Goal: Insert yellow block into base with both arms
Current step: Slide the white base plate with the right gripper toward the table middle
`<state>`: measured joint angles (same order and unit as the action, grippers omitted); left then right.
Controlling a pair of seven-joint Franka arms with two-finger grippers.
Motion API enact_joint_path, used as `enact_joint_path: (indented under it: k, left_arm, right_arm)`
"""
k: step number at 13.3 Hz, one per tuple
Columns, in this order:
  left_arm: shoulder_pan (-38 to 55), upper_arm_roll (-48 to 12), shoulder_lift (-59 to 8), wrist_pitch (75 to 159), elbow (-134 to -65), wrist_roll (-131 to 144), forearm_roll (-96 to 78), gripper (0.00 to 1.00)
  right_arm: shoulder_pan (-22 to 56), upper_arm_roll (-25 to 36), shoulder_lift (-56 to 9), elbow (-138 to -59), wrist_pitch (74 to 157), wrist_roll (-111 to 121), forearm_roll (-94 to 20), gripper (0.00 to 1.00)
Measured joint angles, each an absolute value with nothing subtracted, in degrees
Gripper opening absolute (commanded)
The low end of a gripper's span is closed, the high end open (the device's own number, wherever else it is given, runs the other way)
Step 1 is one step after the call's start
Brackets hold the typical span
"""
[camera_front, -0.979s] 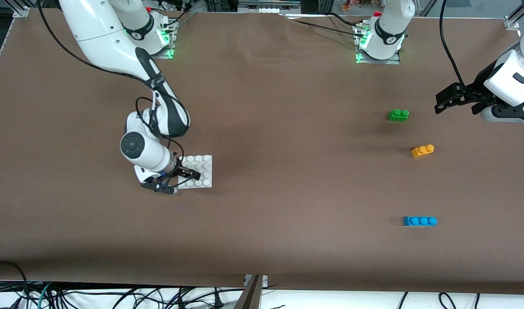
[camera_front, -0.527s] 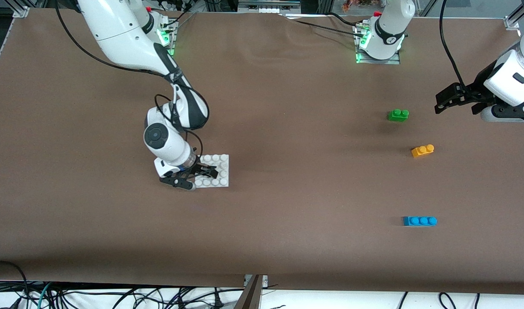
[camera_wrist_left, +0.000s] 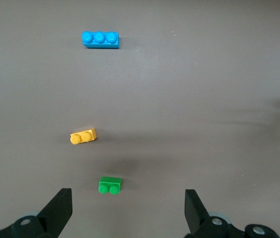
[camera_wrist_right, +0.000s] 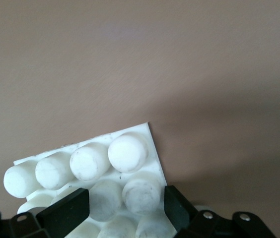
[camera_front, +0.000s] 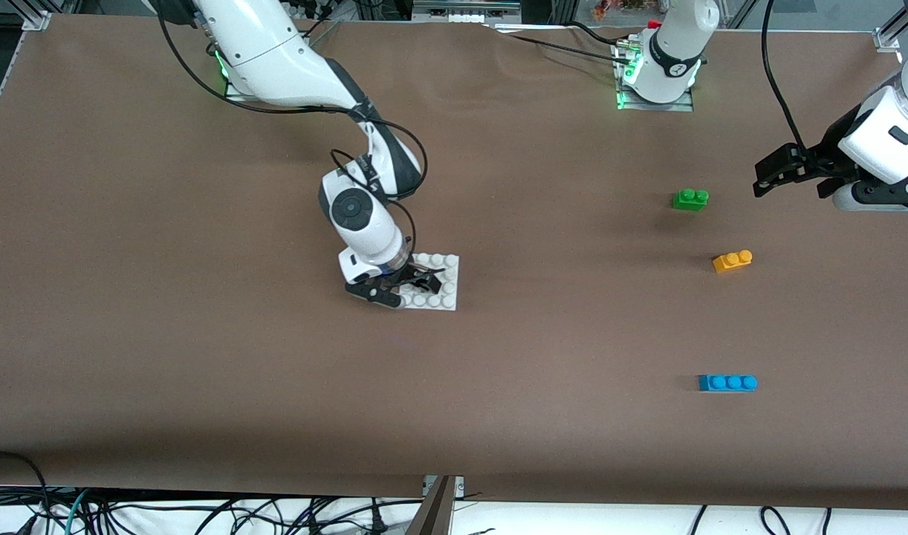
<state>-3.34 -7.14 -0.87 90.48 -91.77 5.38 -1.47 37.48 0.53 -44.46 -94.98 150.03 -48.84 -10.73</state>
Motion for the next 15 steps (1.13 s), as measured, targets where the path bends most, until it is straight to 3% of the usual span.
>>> enact_joint_path:
  k: [15]
  left_arm:
    - [-3.34, -7.14, -0.87, 90.48, -91.77, 5.38, -1.47, 1.0]
  right_arm:
    - [46.81, 0.78, -46.42, -92.6, 150.99, -51.49, -5.73, 0.74]
